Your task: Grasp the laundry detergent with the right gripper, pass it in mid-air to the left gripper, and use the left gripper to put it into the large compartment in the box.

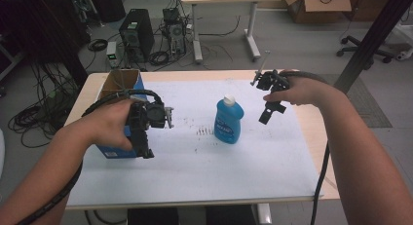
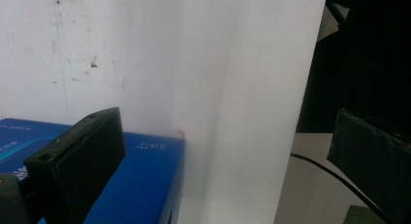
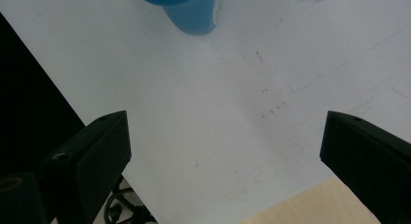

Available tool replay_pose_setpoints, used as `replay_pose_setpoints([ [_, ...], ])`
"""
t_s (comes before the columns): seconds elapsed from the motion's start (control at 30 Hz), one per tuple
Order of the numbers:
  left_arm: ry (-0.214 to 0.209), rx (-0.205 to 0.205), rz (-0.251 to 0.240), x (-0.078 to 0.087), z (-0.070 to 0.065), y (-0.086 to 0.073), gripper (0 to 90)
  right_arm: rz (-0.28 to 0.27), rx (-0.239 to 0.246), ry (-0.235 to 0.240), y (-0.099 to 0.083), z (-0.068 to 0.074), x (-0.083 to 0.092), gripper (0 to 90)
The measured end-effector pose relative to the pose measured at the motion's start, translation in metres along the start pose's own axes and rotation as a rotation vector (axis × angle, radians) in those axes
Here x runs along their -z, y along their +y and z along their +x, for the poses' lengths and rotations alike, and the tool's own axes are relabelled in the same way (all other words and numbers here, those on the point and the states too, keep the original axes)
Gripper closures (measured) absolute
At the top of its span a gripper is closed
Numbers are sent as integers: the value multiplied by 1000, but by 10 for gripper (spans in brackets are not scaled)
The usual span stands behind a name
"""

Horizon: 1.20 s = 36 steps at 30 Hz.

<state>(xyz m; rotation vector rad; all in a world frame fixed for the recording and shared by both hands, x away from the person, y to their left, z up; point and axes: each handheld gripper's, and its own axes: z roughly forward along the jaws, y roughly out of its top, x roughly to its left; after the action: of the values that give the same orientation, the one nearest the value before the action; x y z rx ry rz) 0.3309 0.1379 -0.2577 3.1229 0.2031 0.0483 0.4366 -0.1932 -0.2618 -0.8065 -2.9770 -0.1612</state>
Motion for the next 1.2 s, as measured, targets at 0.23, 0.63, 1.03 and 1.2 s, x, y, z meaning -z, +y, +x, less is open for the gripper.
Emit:
replay_pose_setpoints([
  [0.23, 6, 5, 10, 2, 1, 1, 2, -2, 7, -5, -1, -1, 3, 42],
  [0.63, 0, -4, 1, 2, 2, 4, 1, -5, 14, 12, -6, -1, 0, 43],
  [1.03, -6, -4, 0, -3, 1, 3, 1, -18, 42, 24, -16, 11, -12, 43],
  [1.2, -4, -3, 9, -3, 0, 5, 2, -38, 45, 19, -21, 12, -17, 42],
])
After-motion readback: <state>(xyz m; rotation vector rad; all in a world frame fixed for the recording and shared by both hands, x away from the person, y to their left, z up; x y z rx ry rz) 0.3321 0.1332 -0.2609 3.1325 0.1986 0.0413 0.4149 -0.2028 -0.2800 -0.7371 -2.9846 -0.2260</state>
